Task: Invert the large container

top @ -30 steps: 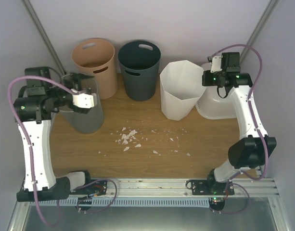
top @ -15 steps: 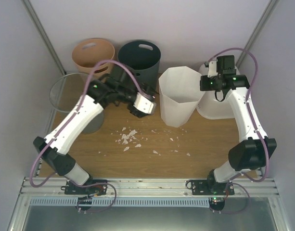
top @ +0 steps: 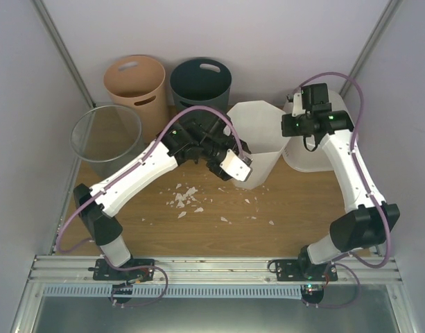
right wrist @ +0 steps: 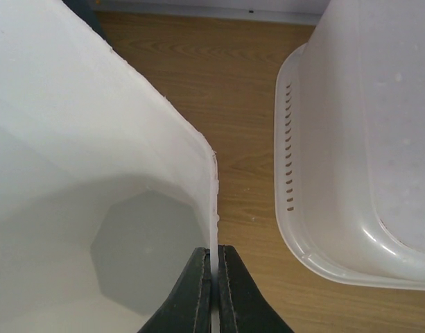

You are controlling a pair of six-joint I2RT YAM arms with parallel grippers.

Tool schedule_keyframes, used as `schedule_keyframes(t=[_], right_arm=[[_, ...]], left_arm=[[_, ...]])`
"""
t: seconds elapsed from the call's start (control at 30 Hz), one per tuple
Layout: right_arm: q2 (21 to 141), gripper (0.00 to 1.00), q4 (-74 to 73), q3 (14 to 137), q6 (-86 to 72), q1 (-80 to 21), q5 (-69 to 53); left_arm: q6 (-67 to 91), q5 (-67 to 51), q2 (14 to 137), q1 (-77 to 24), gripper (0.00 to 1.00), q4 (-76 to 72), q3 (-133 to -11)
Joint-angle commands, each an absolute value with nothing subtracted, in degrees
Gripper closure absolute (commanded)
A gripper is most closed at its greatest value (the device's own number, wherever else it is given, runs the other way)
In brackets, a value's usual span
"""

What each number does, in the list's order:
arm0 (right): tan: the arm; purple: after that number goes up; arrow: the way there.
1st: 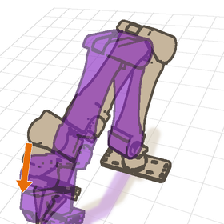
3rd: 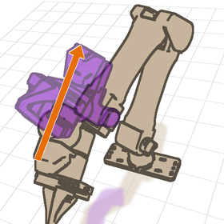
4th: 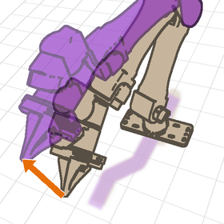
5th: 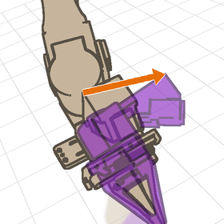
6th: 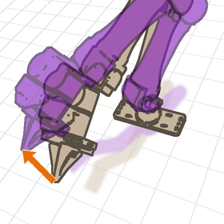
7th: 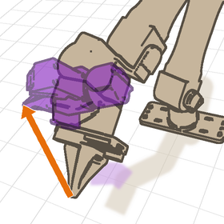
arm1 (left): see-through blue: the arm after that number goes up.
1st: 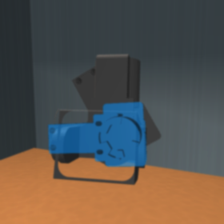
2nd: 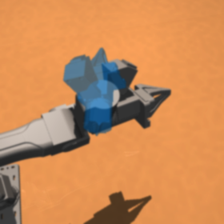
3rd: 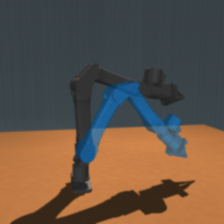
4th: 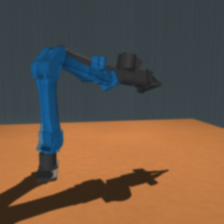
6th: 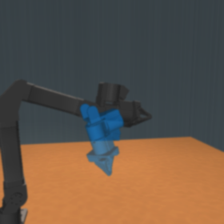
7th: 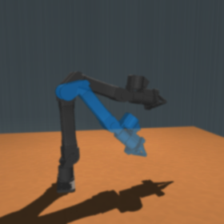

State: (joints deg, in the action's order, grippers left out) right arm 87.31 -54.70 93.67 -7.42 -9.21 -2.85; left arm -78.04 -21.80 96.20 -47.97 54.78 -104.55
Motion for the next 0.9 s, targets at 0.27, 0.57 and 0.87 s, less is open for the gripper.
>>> schedule_keyframes(t=[0.27,0.57,0.87], right_arm=[[80.2,0.99,-51.2,96.2,-5.1,-12.5,10.3],[75.7,0.99,-40.9,91.1,3.7,-19.1,17.2],[71.1,0.99,-32.3,86.7,10.0,-24.2,24.6]], left_arm=[[-74.5,-17.8,96.7,-49.0,0.22,42.5,-106.8],[-69.4,-17.0,94.3,-49.0,0.2,37.7,-105.6],[-57.1,-16.3,92.4,-42.0,0.2,27.2,-111.0]])
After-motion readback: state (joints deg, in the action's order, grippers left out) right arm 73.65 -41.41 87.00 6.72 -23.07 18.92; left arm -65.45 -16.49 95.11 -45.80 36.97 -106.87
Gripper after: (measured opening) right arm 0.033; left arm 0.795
